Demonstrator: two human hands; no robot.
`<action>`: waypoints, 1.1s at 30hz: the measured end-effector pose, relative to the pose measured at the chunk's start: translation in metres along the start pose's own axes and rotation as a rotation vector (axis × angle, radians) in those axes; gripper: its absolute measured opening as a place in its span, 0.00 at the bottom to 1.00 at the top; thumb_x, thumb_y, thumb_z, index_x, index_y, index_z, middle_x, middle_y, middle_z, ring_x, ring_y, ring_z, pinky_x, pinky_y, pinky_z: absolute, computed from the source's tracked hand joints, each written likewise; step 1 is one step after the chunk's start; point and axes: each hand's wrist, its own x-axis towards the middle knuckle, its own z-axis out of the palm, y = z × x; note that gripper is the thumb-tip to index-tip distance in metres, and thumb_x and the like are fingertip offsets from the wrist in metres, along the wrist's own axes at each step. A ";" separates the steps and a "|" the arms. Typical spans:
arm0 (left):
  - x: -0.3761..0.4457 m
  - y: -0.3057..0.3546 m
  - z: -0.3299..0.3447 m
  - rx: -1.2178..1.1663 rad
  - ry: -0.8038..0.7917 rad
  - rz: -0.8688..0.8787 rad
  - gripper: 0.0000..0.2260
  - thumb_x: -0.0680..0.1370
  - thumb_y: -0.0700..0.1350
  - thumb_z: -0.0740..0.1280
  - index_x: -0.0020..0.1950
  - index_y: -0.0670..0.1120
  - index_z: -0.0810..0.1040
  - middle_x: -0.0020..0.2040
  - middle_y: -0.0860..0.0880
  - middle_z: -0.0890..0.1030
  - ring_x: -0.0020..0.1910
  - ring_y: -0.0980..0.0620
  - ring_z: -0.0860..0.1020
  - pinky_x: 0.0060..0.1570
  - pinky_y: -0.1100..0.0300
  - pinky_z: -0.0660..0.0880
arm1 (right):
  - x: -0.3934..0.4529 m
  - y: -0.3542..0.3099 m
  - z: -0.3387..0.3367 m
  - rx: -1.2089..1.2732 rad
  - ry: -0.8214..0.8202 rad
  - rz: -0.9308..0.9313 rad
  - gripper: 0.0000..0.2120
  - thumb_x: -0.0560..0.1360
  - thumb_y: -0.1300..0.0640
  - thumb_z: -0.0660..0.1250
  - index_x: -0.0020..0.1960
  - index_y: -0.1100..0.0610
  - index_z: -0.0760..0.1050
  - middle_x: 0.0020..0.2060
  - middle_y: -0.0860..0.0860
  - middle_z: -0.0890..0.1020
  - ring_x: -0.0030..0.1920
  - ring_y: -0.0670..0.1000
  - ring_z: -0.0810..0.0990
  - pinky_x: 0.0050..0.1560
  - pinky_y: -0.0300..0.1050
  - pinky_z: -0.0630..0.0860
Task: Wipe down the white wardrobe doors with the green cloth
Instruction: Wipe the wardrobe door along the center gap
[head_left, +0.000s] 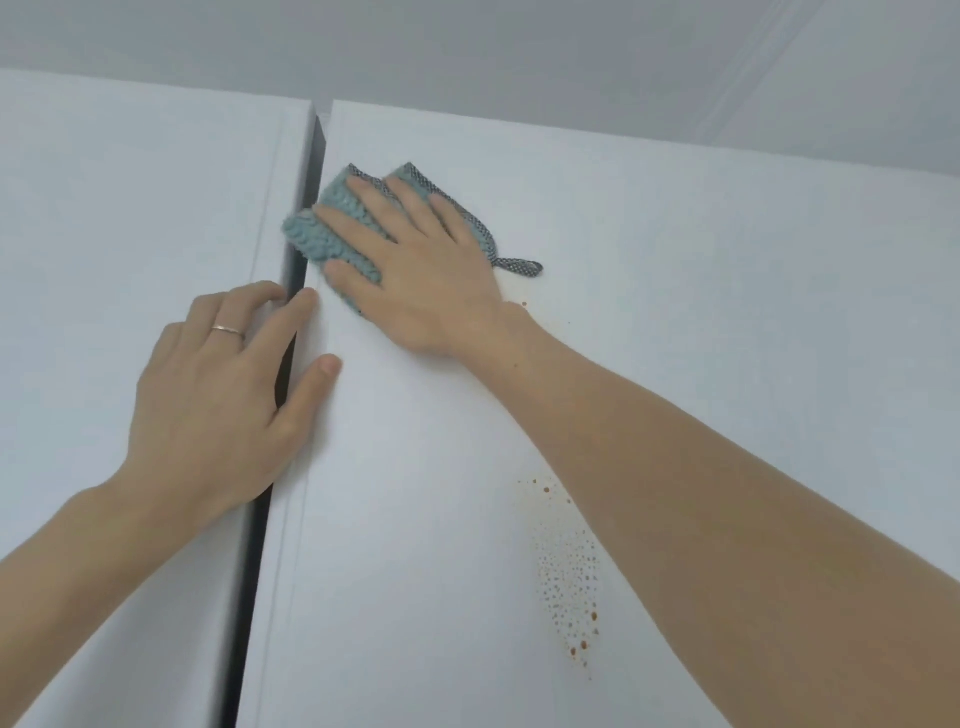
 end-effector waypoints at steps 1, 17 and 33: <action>0.000 -0.001 0.000 0.000 0.009 0.002 0.28 0.82 0.60 0.57 0.75 0.44 0.74 0.70 0.42 0.75 0.66 0.37 0.70 0.57 0.38 0.71 | -0.003 0.016 -0.005 0.017 0.004 0.048 0.27 0.84 0.36 0.46 0.82 0.37 0.48 0.83 0.41 0.46 0.82 0.48 0.43 0.81 0.53 0.39; -0.002 -0.002 -0.003 -0.090 -0.005 -0.016 0.26 0.82 0.57 0.60 0.75 0.44 0.74 0.71 0.43 0.74 0.67 0.39 0.69 0.59 0.41 0.69 | -0.009 -0.024 0.008 0.055 0.136 0.454 0.27 0.86 0.42 0.44 0.83 0.44 0.45 0.83 0.49 0.43 0.82 0.55 0.39 0.80 0.59 0.36; -0.005 -0.001 -0.011 -0.241 -0.101 -0.102 0.31 0.79 0.63 0.61 0.75 0.45 0.71 0.75 0.47 0.72 0.73 0.43 0.66 0.69 0.44 0.65 | -0.104 0.090 -0.006 0.076 0.198 0.869 0.28 0.85 0.40 0.44 0.84 0.43 0.45 0.83 0.48 0.45 0.83 0.54 0.42 0.81 0.58 0.39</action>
